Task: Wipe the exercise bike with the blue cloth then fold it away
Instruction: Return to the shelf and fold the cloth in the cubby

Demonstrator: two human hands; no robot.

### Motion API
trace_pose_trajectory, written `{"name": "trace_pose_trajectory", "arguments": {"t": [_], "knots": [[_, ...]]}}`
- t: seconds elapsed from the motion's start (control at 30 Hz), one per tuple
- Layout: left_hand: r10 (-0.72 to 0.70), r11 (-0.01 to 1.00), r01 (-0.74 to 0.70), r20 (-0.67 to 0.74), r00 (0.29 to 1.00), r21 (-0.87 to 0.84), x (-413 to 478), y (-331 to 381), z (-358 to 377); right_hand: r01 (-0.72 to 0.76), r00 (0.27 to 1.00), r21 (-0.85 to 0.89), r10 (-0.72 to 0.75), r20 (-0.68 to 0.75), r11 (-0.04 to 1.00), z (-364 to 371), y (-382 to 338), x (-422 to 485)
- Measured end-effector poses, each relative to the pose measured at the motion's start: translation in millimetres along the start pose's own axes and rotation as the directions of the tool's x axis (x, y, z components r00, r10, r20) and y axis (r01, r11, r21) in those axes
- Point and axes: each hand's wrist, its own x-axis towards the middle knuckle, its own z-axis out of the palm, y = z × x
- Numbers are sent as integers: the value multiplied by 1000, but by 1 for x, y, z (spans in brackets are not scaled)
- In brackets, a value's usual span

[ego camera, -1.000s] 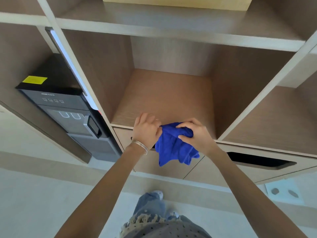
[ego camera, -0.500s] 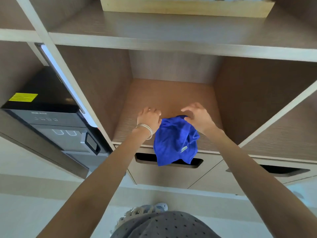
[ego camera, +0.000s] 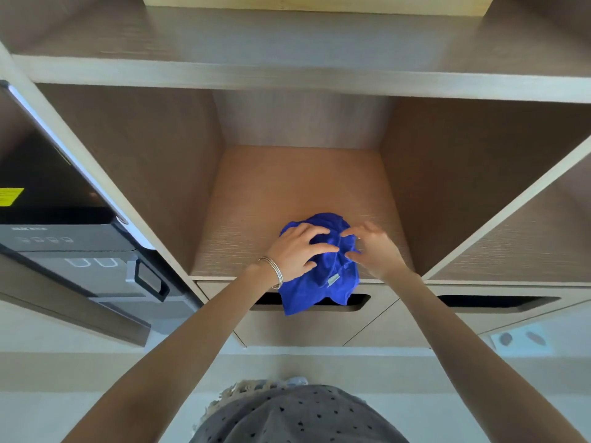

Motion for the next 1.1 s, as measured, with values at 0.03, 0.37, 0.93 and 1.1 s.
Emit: {"name": "trace_pose_trajectory", "arguments": {"t": [0.03,0.37,0.93,1.1], "knots": [[24,1000,-24,-18,1000,-1,3,1,0,-18,1000,-3,18,-10,1000,1,-1,1],[30,998,-18,-210,977,61,7,-20,-6,-62,998,112,64,-14,992,-6,-2,10],[-153,988,146,-184,971,-51,19,-37,-22,113,991,96,-104,-89,989,-13,-31,28],[-267,964,263,-103,958,-48,44,-39,-22,91,994,-46,-94,-64,995,-22,-38,46]]}}
